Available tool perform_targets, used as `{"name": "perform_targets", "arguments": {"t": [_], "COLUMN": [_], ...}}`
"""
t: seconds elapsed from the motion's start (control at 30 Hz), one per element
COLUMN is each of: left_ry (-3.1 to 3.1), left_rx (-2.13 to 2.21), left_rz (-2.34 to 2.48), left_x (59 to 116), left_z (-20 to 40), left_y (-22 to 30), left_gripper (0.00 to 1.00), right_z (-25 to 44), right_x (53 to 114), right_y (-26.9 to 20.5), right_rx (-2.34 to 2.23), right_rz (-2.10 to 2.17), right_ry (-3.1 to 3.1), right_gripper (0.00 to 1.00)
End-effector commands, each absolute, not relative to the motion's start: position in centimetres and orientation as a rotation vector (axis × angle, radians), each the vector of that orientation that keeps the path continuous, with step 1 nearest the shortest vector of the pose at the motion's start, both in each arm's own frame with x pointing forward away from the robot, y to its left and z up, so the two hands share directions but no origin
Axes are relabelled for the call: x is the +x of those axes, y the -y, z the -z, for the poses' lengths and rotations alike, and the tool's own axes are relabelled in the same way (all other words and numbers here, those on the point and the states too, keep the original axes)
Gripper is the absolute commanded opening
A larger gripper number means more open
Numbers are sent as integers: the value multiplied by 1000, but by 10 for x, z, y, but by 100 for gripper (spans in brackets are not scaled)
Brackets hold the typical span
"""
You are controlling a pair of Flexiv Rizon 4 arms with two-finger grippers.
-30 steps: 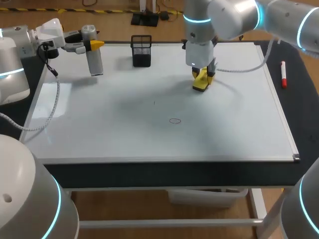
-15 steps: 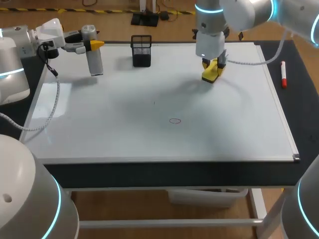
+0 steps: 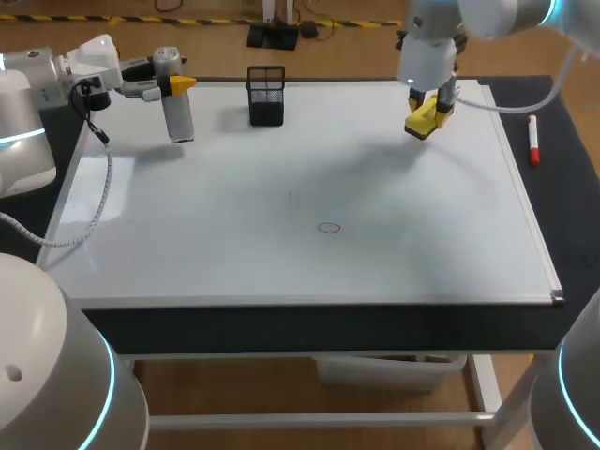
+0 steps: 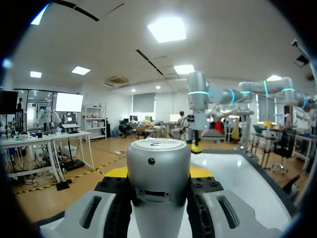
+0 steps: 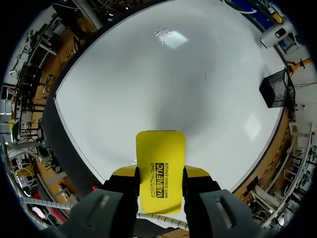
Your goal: Pick up the inspection probe, press it on each red-marked spot on the whiteboard one by one, put down the probe, pick up the eraser, and wipe off all the red marks.
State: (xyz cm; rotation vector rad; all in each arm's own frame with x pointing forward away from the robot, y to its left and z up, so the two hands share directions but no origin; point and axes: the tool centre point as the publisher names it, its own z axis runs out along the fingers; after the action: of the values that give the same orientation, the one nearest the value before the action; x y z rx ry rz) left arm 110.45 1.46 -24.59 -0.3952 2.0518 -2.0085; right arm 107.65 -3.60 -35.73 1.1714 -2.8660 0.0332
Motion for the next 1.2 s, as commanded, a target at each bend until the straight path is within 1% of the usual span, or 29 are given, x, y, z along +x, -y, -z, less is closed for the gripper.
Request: {"name": "perform_targets", "arguments": {"t": [0.03, 0.67, 1.2], "left_ry": [-2051, -2051, -2072], "left_rx": [-396, -396, -193], "left_rz": [2008, 2008, 2058], "left_x": [1104, 1104, 1041], "left_z": [245, 245, 235], "left_y": [-14, -14, 37], "left_gripper": [0, 0, 0], "right_z": [353, 353, 353], "right_x": [1073, 1073, 1073], "right_y": [40, 40, 40], "right_rx": [1173, 1173, 1173], "right_rz": [-35, -35, -35], "right_ry": [2872, 2872, 2872], "right_gripper": [0, 0, 0]}}
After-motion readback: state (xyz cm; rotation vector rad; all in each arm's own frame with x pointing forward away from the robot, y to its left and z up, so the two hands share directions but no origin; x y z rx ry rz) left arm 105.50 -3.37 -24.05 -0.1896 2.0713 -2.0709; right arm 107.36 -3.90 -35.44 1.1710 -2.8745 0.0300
